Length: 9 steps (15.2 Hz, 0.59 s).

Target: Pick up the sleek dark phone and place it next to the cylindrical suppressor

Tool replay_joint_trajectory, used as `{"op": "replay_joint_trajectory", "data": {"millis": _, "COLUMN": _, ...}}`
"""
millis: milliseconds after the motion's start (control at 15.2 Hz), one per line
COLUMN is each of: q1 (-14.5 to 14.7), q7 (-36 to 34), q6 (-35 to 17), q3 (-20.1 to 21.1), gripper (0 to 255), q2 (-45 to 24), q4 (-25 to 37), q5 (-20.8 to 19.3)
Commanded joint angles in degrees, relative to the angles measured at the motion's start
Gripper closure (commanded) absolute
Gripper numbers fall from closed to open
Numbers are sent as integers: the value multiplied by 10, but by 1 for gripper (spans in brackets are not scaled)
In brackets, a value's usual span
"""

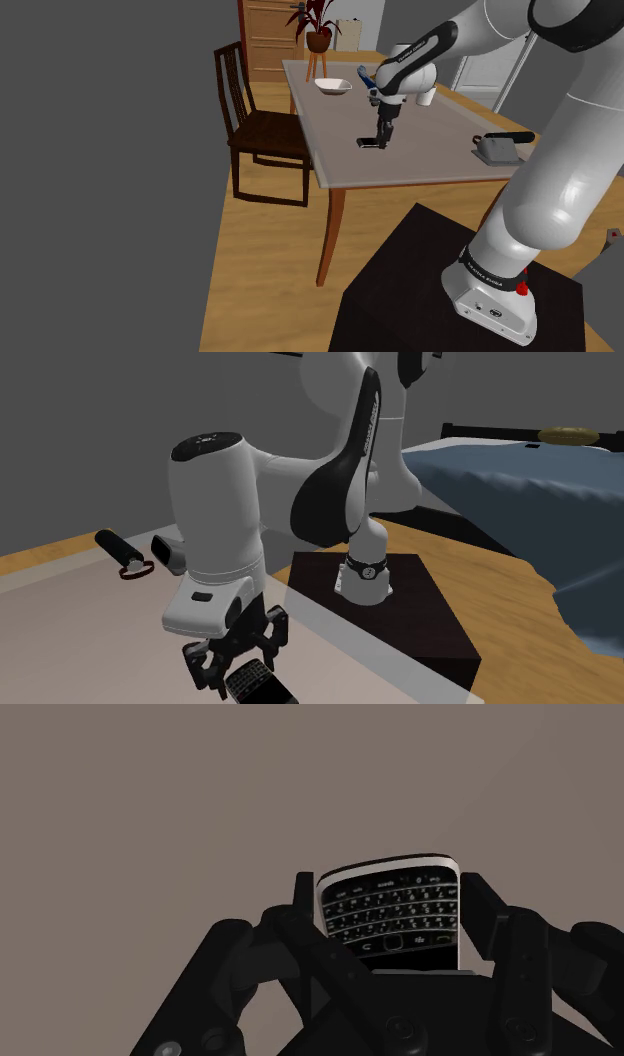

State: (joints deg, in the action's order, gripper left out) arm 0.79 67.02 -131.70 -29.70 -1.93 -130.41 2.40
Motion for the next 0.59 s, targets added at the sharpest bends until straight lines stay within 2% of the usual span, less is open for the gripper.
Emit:
{"op": "replay_joint_trajectory", "data": {"millis": 0, "q1": 0, "q7": -5, "q6": 15, "q3": 0, "gripper": 255, "q2": 10, "q4": 6, "q5": -7}}
{"op": "replay_joint_trajectory", "data": {"millis": 528, "q1": 1, "q7": -23, "q6": 76, "q3": 2, "gripper": 255, "q2": 48, "q4": 35, "q5": -31}}
